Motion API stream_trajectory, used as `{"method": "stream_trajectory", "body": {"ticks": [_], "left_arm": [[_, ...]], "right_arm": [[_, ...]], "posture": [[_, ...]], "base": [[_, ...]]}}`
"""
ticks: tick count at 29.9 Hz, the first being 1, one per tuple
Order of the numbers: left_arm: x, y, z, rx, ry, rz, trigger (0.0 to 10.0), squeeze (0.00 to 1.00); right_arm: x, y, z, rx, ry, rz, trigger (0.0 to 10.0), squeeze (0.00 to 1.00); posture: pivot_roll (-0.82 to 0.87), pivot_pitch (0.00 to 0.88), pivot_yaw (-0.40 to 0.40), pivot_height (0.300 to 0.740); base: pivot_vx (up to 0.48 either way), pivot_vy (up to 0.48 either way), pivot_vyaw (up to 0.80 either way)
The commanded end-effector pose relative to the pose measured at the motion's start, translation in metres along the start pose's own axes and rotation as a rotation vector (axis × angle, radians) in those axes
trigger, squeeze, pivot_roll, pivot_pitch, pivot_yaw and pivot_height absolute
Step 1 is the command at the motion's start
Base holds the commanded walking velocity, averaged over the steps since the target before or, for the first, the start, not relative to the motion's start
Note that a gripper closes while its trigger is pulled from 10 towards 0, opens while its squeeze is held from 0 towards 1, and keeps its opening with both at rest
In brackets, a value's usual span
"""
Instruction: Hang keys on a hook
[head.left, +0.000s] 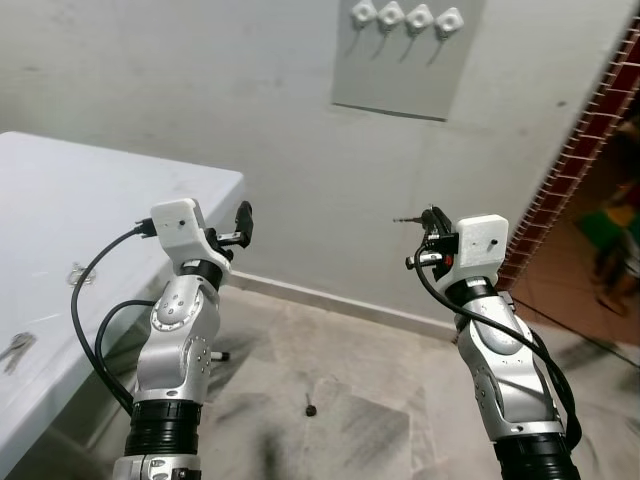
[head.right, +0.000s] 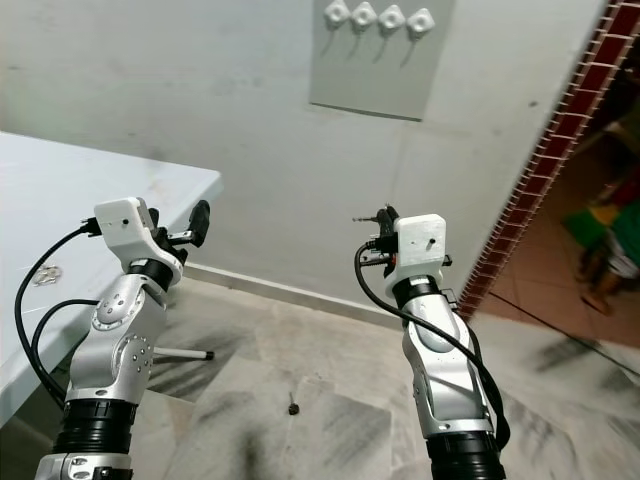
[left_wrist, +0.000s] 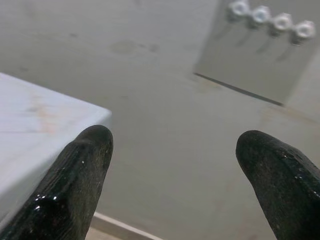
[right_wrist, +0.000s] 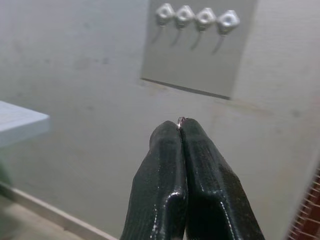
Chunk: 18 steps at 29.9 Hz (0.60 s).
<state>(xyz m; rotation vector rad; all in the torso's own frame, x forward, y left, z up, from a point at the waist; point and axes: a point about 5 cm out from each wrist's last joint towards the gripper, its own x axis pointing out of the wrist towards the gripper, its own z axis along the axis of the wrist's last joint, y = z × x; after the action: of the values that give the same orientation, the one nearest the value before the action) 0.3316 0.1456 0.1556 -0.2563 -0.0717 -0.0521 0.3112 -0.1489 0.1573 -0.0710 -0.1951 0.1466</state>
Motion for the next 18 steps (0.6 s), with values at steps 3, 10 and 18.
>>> {"method": "stream_trajectory", "body": {"ticks": [3,10,18], "left_arm": [[0.0003,-0.006,0.0032,-0.003,-0.019,-0.025,10.0,0.0],[0.0008,-0.0053,0.0031,0.0,-0.013,-0.018,10.0,0.0],[0.0012,-0.0068,0.0048,0.005,-0.024,-0.027,10.0,0.0]], "right_arm": [[-0.0001,-0.0031,0.0067,-0.006,-0.025,-0.015,10.0,0.0],[-0.0009,-0.0015,0.0066,-0.006,-0.025,-0.008,10.0,0.0],[0.0008,-0.0023,0.0083,-0.008,-0.031,-0.006,10.0,0.0]], "posture": [[-0.03,0.033,-0.02,0.732],[-0.03,0.037,-0.021,0.732],[-0.03,0.036,-0.023,0.732]], "base": [[0.238,0.0,0.0],[0.393,0.0,0.0],[0.423,0.0,0.0]]}}
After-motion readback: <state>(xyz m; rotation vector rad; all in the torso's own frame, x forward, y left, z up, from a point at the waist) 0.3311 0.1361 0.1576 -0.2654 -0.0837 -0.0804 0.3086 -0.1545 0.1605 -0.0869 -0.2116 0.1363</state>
